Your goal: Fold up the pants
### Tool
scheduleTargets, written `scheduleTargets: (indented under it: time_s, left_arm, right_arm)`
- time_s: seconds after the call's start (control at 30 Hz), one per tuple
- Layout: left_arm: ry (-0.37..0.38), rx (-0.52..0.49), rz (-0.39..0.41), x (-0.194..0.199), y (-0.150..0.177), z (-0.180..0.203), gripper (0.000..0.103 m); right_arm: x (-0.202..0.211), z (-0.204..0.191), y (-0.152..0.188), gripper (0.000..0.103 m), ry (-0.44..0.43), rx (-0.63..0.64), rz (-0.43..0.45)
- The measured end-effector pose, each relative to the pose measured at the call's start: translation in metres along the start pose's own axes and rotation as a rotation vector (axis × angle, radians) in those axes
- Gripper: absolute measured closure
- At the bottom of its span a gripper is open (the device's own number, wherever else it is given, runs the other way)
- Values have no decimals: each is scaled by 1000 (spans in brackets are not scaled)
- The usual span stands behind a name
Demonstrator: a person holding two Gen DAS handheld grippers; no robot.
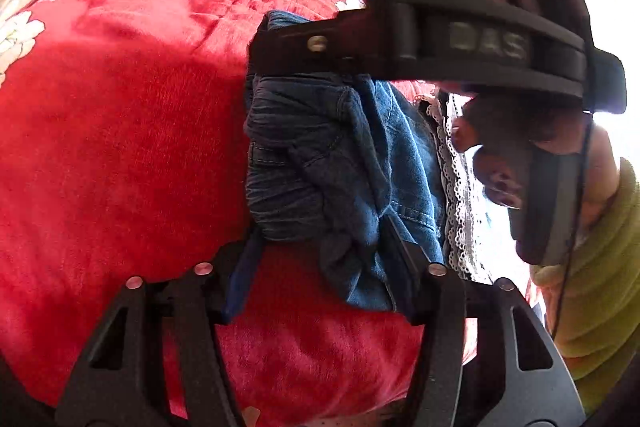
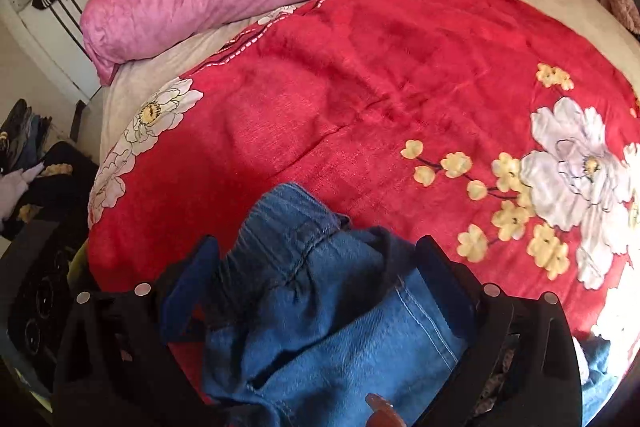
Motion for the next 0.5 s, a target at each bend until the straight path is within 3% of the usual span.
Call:
scheduleTargets:
  time_s: [0.1, 0.17, 0.2, 0.27, 0.5]
  left_arm:
    - [0, 0, 6, -1, 0, 1, 48]
    - [-2, 1, 14, -1, 0, 2, 47]
    - [-5, 3, 15, -2, 0, 2, 48]
    - [-11, 8, 15, -1, -1, 3, 58]
    - [55, -43, 61, 21, -3, 36, 62]
  right_arm:
    - [-8, 3, 1, 7, -12, -17, -3]
    - [-8, 1, 4, 41, -43, -16, 6]
    - [-6, 1, 4, 45, -57, -17, 13]
    - [3, -1, 6, 54, -48, -16, 36]
    - [70, 21, 23, 59, -119, -111, 200]
Point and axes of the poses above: each gripper's, at about its wrist camera, not at the fingertips, and x roughly against the way its jaws point, z to its right, y to its underside, the point moved 1 cm from there along -x, roughly the way its jaws point, and after that the axes turned 3 degrees about z, right-handed, at the moved point
